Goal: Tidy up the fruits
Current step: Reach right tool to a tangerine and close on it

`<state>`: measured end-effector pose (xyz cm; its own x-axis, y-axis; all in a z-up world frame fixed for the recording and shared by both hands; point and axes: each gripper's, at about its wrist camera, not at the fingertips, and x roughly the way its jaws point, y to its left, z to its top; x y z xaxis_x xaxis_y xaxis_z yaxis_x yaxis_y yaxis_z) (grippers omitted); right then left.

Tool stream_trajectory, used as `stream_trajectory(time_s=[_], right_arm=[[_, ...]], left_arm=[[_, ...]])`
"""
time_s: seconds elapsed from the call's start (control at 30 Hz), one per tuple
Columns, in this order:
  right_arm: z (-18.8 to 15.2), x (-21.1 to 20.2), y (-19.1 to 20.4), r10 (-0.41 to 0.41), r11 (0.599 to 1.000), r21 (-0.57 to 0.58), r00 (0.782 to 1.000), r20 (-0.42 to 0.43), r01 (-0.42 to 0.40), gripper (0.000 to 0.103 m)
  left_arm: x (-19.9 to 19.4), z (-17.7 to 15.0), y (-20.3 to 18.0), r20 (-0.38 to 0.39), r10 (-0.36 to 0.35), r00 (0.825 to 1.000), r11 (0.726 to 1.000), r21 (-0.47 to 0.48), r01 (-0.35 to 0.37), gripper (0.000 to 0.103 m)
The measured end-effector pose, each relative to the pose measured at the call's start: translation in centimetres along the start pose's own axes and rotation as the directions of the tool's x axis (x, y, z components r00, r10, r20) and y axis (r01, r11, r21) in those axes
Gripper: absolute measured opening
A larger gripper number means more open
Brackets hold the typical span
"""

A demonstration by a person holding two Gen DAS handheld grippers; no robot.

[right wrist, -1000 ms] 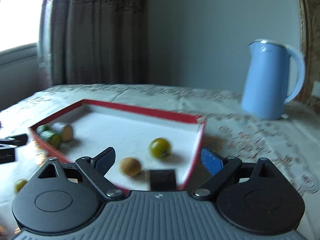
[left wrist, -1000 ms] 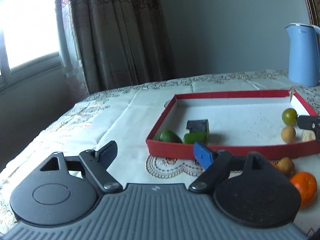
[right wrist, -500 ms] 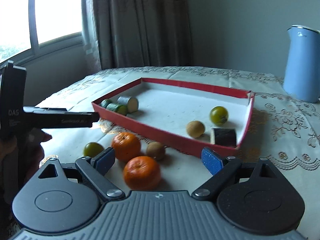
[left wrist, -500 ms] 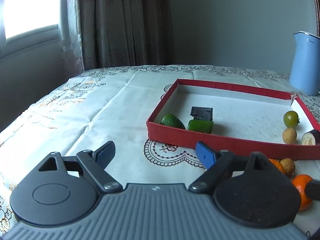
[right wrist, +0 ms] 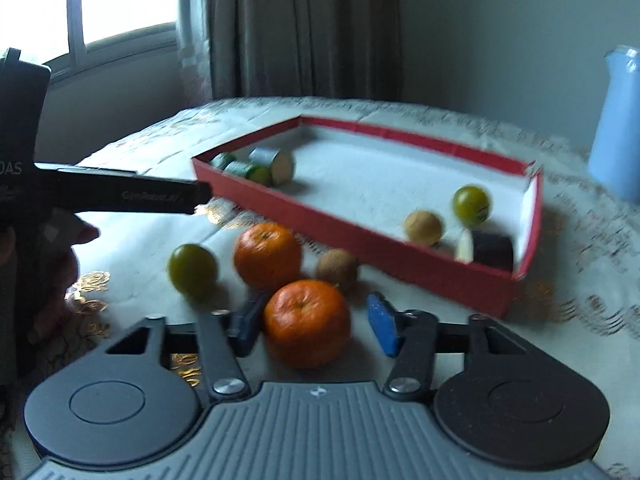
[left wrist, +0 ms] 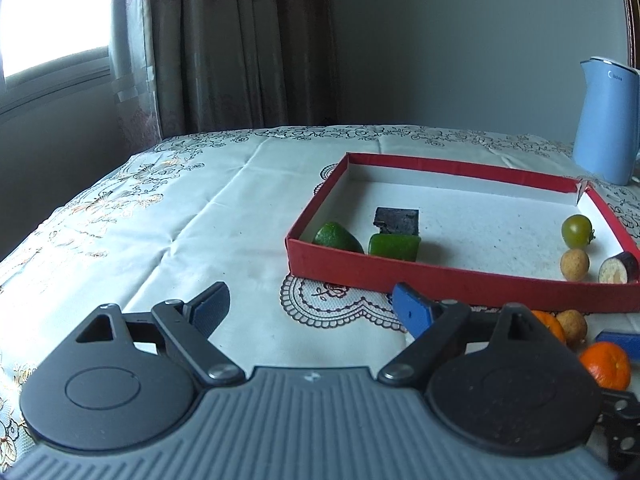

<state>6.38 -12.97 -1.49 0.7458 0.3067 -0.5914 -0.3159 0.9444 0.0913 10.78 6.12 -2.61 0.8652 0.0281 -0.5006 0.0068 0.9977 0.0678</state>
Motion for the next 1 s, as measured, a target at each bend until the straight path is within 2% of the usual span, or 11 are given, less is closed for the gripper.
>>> stream_trajectory(time_s=[0.1, 0.43, 0.63, 0.83, 1.0], right_arm=[[-0.1, -0.2, 0.5, 0.0, 1.0, -0.027, 1.0, 0.013, 0.001, 0.044], [-0.2, -0.7, -1.2, -0.005, 0.998, 0.07, 0.999, 0.045, 0.002, 0.043], [-0.2, -1.0, -1.8, -0.011, 0.994, 0.106, 0.997, 0.072, 0.003, 0.043], [-0.2, -1.3, -1.8, -0.025, 0.994, 0.107, 0.996, 0.089, 0.015, 0.044], [-0.3, -1.7, -1.8, -0.045, 0.994, 0.105, 0.993, 0.112, 0.033, 0.044]], left_arm=[[-0.1, 0.0, -0.2, 0.005, 0.003, 1.0, 1.0, 0.01, -0.003, 0.088], [-0.2, -0.1, 0.2, -0.004, -0.007, 1.0, 1.0, -0.008, 0.007, 0.088], [-1.6, -0.4, 1.2, 0.013, -0.065, 0.998, 0.997, -0.03, 0.066, 0.089], [-4.0, -1.7, 1.1, 0.05, -0.108, 0.993, 0.994, 0.023, 0.107, 0.095], [-5.0, -2.4, -0.7, 0.072, -0.129, 0.989, 0.987, 0.108, 0.12, 0.098]])
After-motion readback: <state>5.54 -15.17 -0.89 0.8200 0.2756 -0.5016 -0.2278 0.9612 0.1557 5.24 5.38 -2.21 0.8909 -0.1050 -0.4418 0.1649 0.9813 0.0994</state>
